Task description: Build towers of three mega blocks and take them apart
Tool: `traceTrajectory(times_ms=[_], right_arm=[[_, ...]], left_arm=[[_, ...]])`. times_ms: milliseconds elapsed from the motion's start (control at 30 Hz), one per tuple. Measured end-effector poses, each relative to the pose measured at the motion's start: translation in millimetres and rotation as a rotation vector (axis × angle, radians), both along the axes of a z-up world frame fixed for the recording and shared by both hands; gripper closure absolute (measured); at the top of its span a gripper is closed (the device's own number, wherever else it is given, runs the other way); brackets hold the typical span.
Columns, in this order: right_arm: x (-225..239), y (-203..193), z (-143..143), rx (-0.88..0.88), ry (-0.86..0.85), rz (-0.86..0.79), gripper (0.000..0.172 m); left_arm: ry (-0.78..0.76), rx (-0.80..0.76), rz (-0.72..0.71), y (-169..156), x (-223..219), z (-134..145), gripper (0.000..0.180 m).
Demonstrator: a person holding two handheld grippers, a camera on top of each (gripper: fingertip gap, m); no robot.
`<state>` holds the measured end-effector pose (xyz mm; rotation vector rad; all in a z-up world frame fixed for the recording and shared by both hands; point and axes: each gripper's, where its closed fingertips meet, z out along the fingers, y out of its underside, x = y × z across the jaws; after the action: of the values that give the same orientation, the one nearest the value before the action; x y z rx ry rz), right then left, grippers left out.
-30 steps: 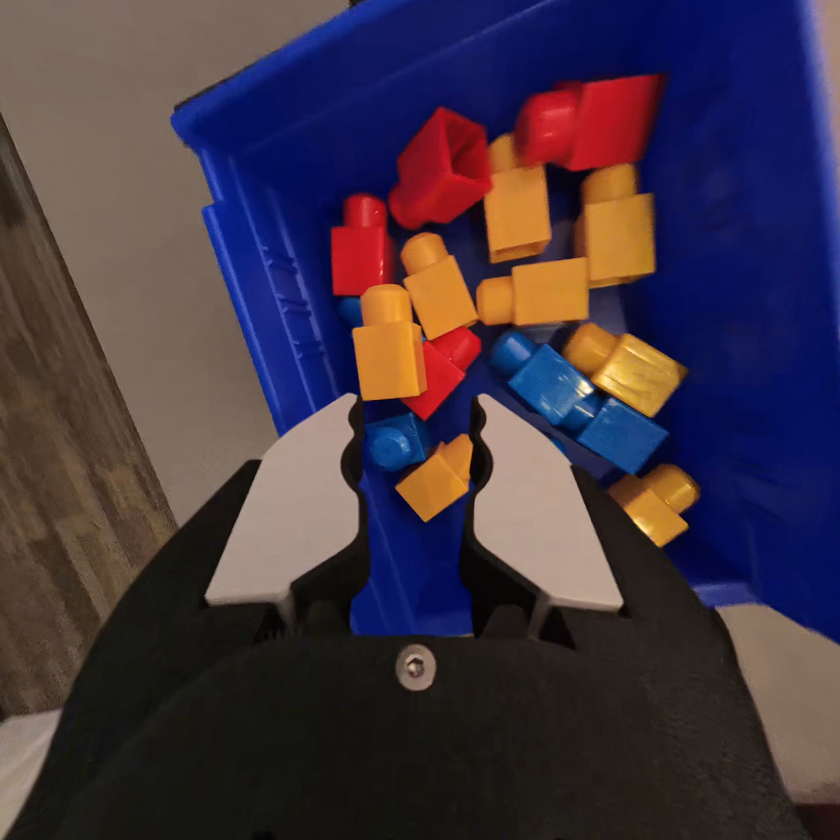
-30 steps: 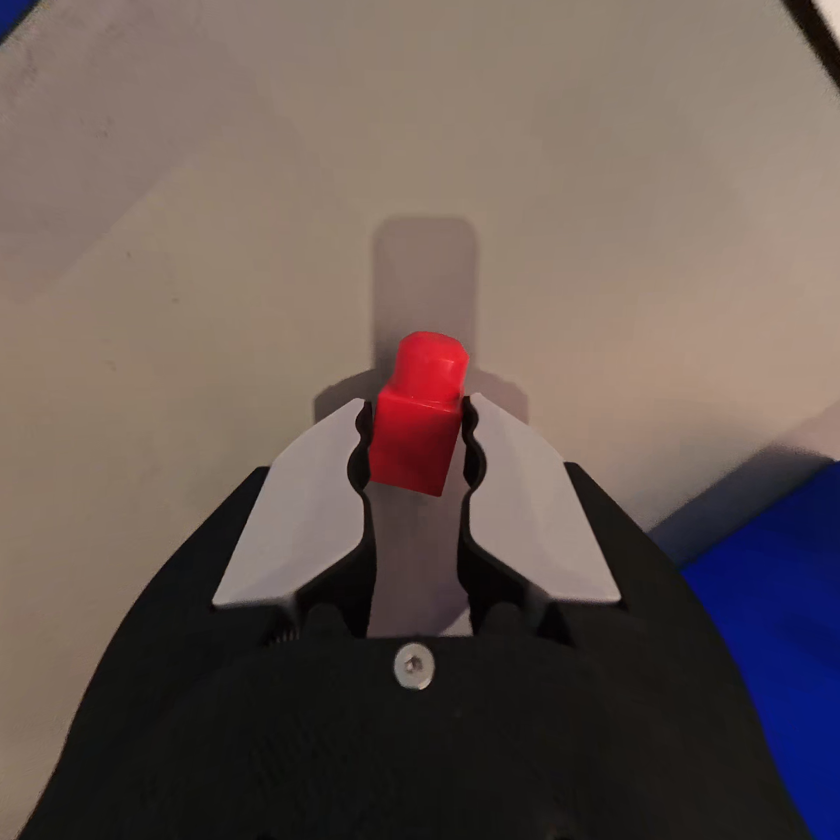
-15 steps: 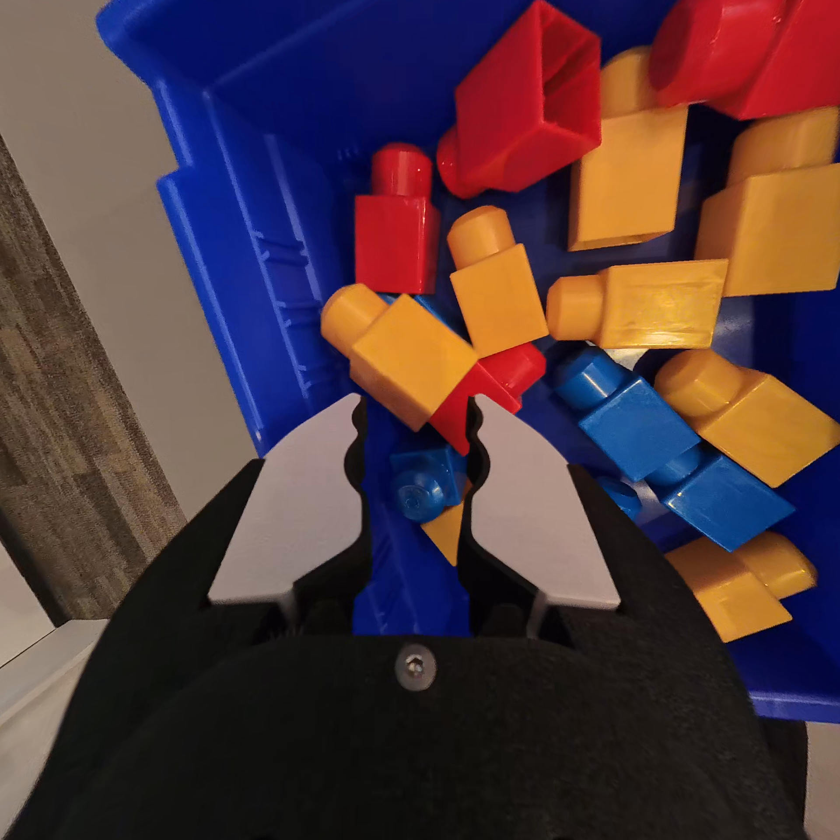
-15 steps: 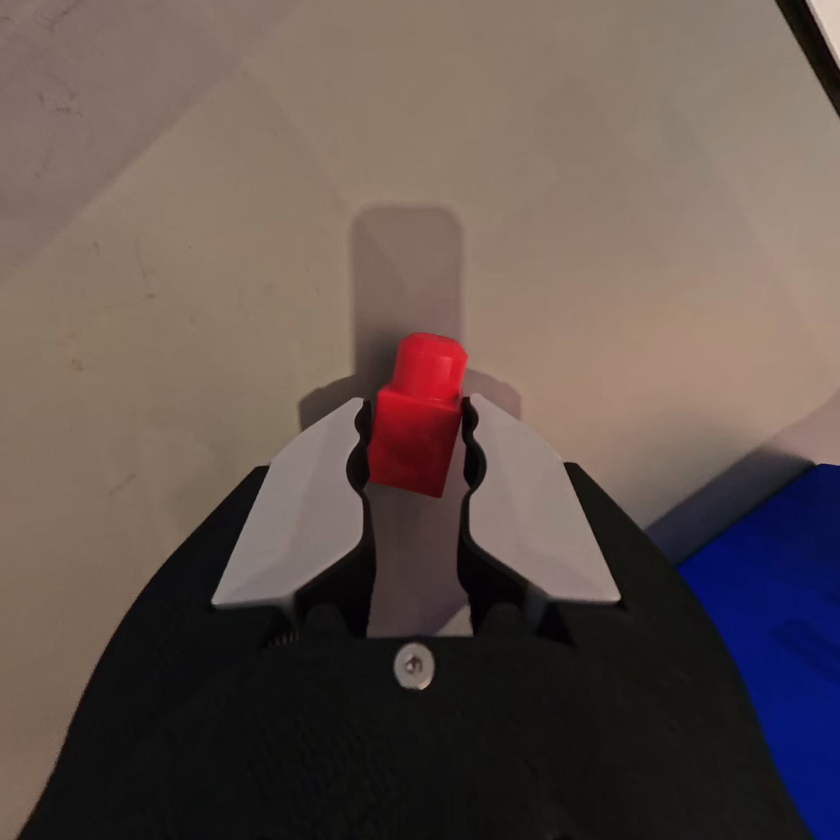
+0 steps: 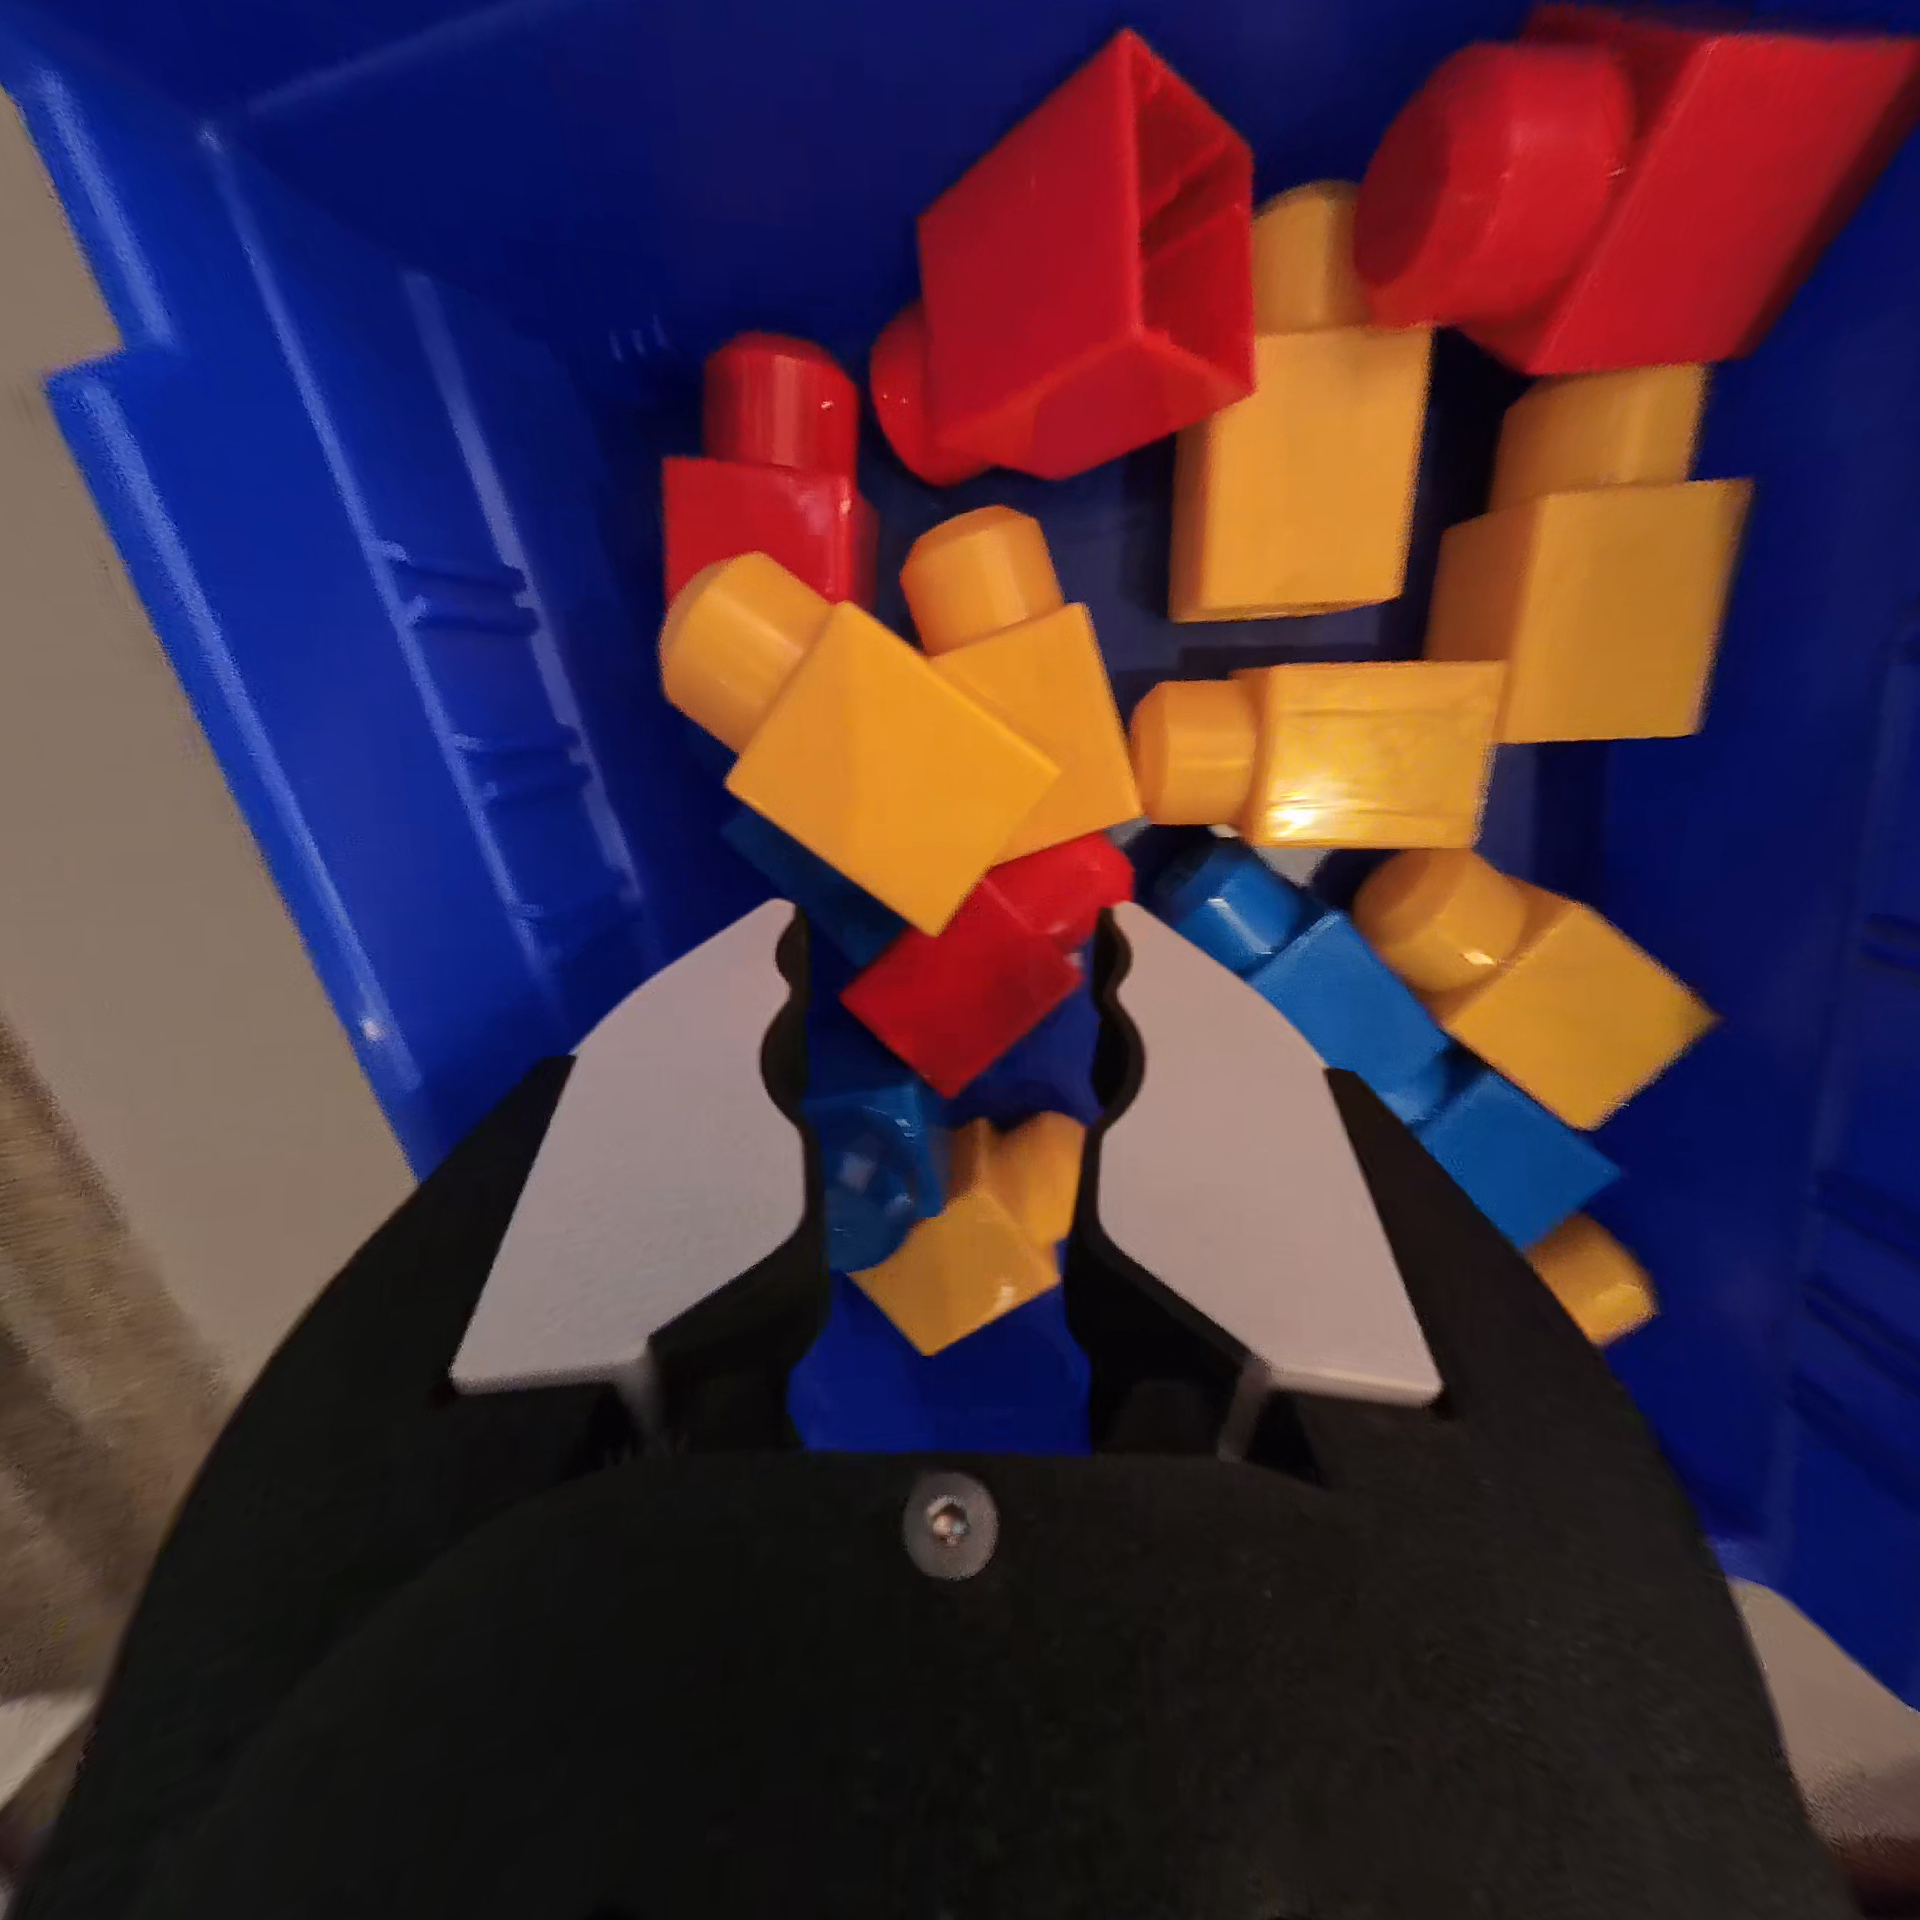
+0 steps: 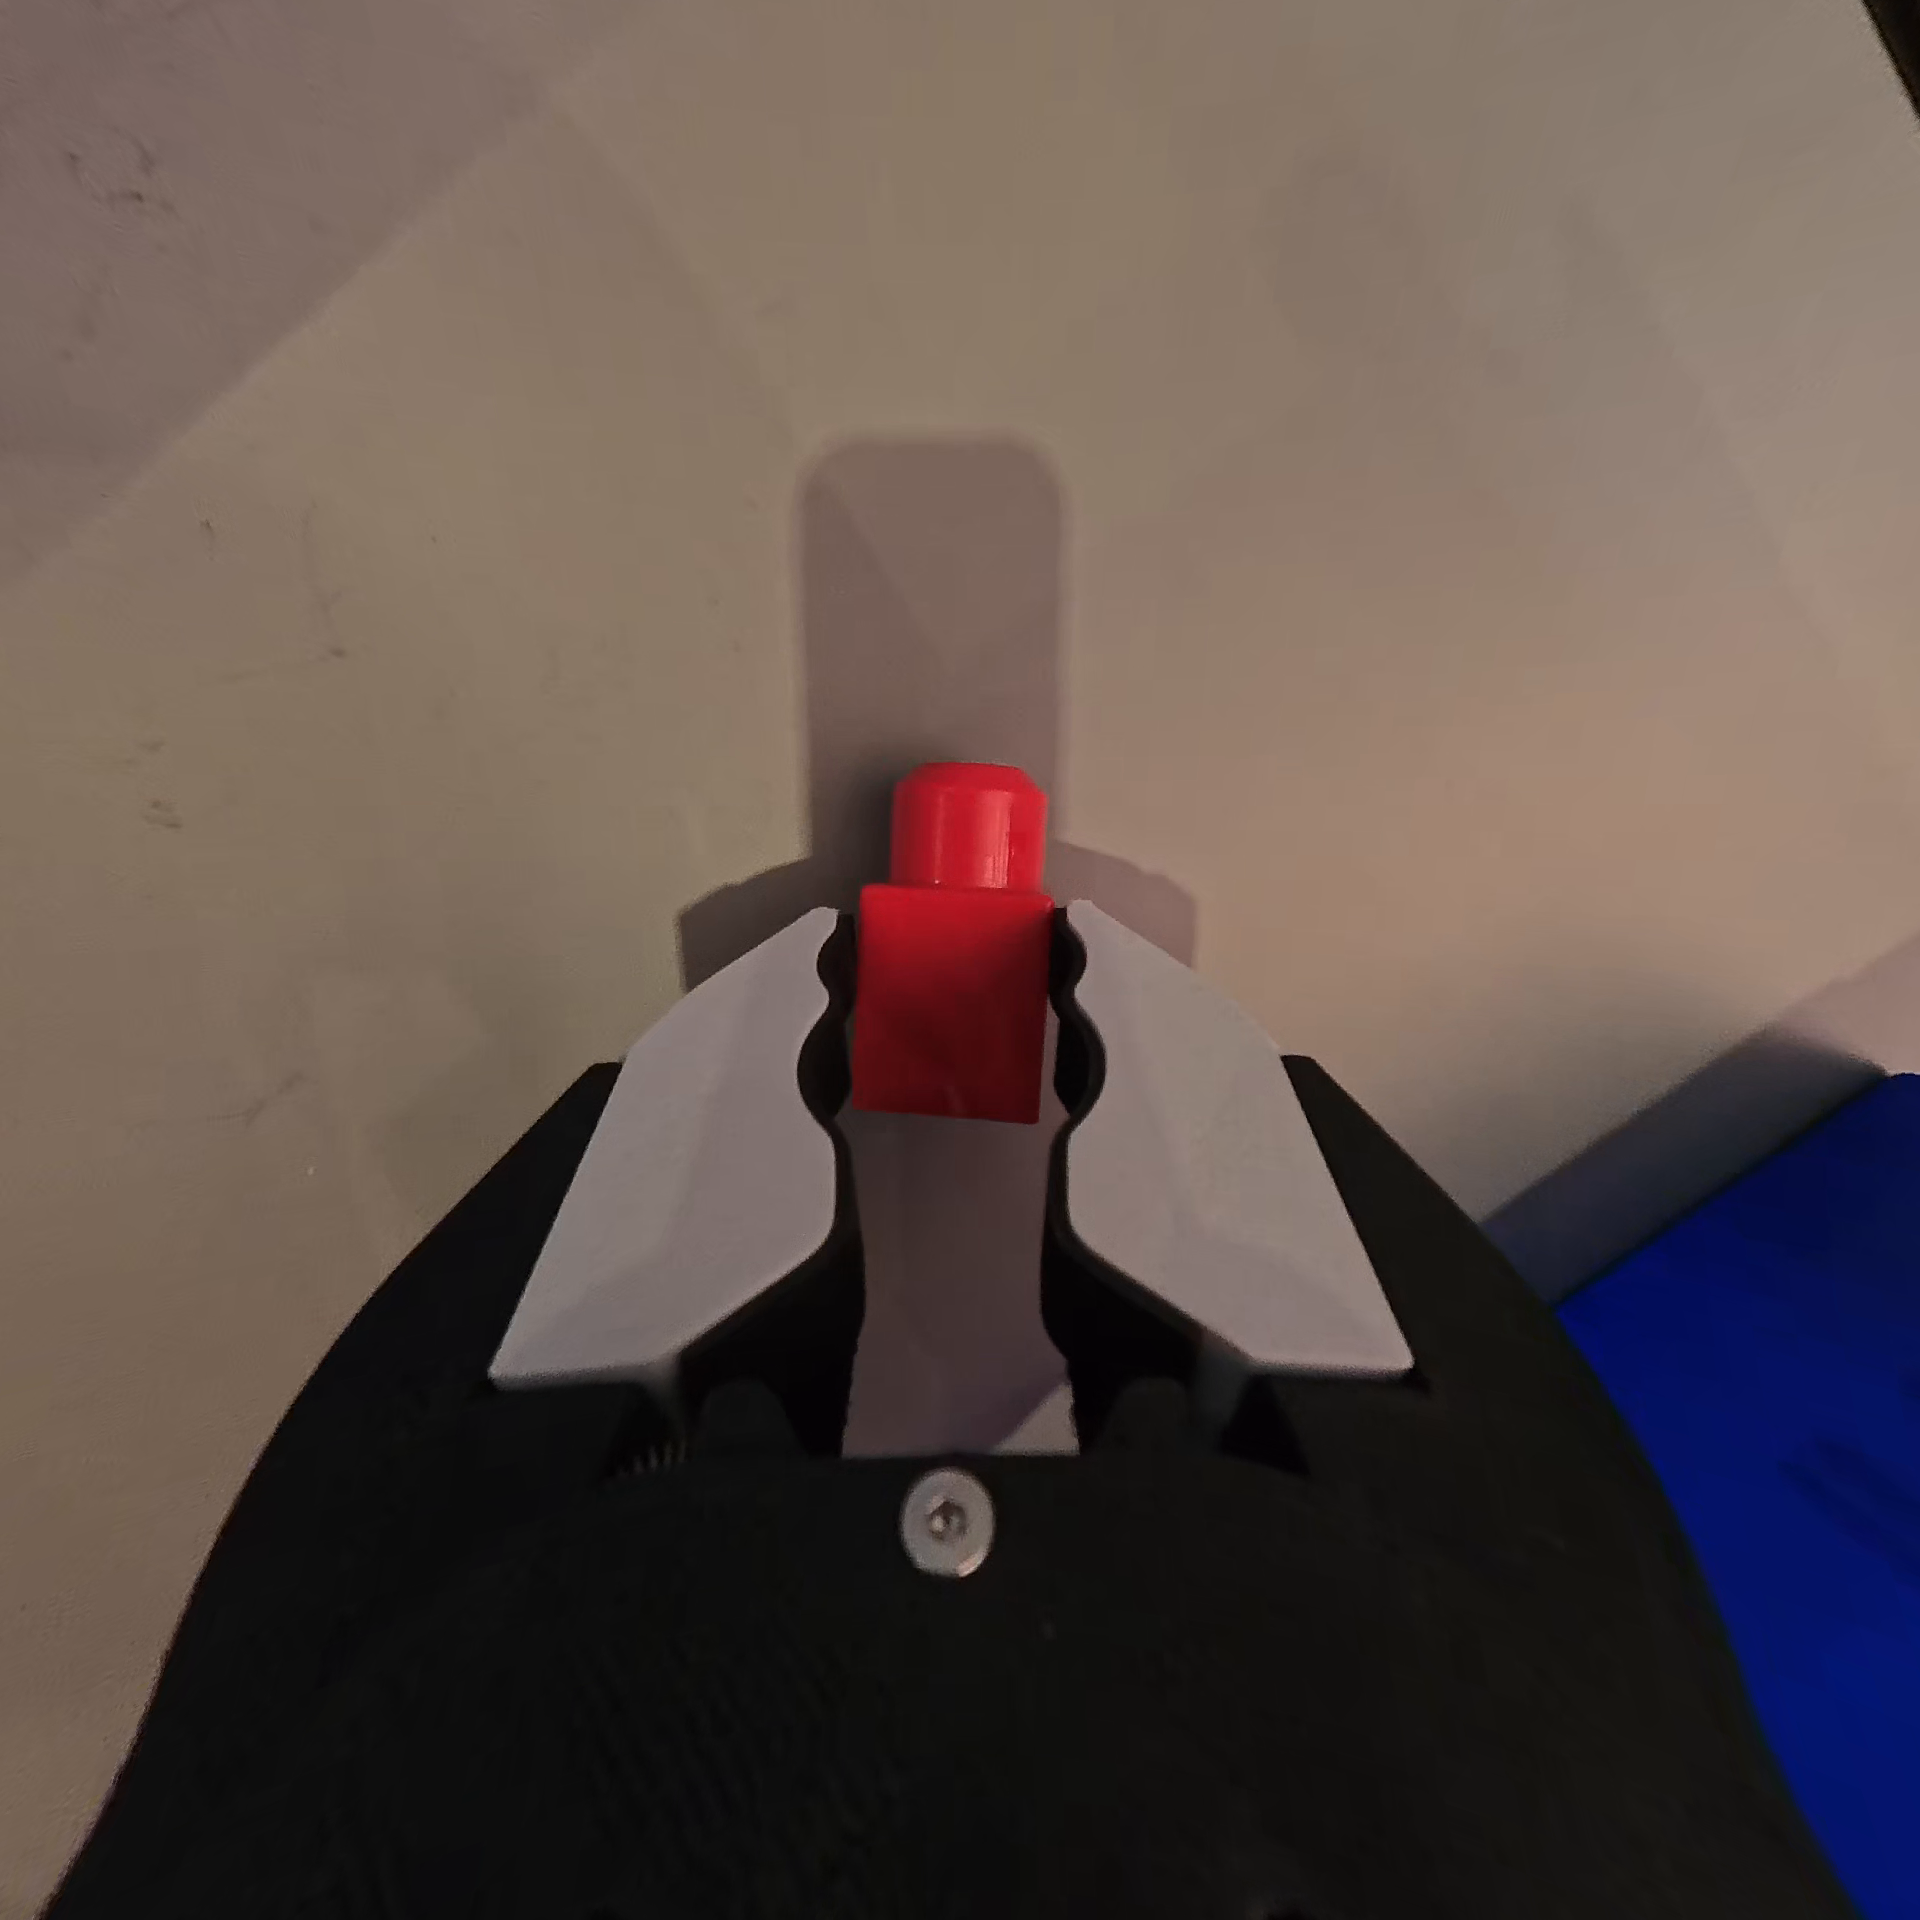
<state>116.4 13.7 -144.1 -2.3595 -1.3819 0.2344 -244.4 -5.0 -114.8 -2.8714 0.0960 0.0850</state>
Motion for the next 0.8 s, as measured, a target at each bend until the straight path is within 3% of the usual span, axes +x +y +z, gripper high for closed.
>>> traceTrajectory(times_ms=[33, 100, 167, 300, 500, 633, 800], right_arm=[[-0.1, 0.0, 0.0, 0.001, -0.001, 0.000, 0.135], [-0.3, -0.2, -0.1, 0.003, -0.003, 0.003, 0.135], [-0.8, -0.7, 0.0, 0.004, -0.004, 0.007, 0.135], [-1.3, -1.7, -0.8, 0.009, -0.014, 0.016, 0.135], [-0.3, -4.5, -6.0, 0.004, -0.046, 0.036, 0.135], [0.0, -4.8, -6.5, 0.011, -0.056, 0.040, 0.135], [4.5, -6.7, -12.8, -0.018, -0.087, 0.028, 0.127]], left_arm=[[-0.065, 0.026, 0.021, 2.2, 6.5, 4.4, 0.120], [-0.129, 0.089, 0.089, 9.0, 8.9, 14.0, 0.102], [-0.099, 0.134, 0.166, 15.9, -0.9, 17.7, 0.092], [-0.049, 0.186, 0.218, 31.7, -3.1, 14.5, 0.096], [0.149, 0.149, 0.215, 34.6, -14.0, 4.1, 0.128], [0.124, 0.103, 0.189, 26.1, -14.5, 4.5, 0.133], [-0.077, 0.174, 0.145, 20.4, 1.6, 30.4, 0.135]])
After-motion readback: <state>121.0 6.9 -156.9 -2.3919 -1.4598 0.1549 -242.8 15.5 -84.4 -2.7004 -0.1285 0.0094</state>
